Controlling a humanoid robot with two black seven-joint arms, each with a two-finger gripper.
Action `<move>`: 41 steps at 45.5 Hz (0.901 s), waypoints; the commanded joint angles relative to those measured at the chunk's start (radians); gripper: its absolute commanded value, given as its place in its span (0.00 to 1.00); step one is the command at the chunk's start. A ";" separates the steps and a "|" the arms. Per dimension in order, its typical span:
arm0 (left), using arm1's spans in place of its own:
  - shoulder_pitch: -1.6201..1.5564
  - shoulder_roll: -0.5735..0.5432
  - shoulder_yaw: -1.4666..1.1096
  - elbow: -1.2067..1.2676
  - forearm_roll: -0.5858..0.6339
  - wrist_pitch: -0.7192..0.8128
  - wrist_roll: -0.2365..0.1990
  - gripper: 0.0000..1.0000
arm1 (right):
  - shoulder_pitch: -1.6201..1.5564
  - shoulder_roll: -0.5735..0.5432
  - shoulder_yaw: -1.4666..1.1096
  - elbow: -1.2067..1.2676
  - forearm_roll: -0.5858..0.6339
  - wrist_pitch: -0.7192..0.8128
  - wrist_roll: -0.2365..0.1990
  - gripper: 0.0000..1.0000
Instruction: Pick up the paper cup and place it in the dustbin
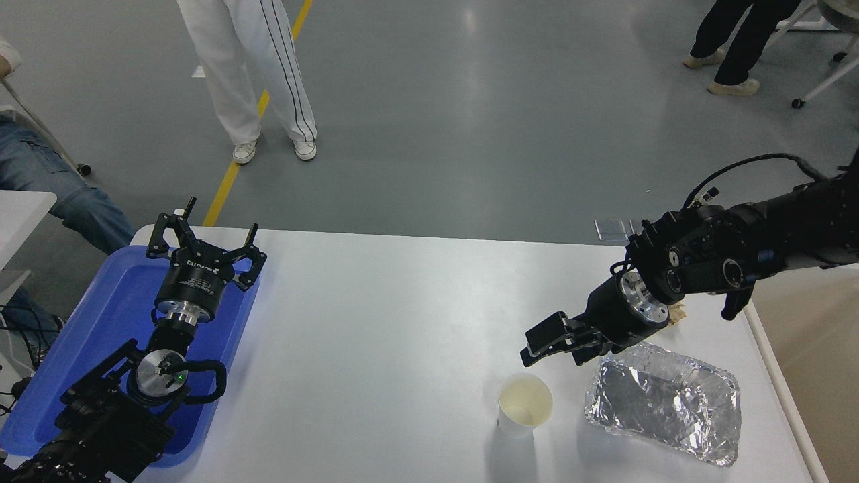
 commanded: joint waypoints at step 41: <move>0.000 0.000 0.000 0.000 0.000 0.000 0.001 1.00 | -0.158 0.049 -0.018 -0.027 0.049 -0.155 -0.008 0.97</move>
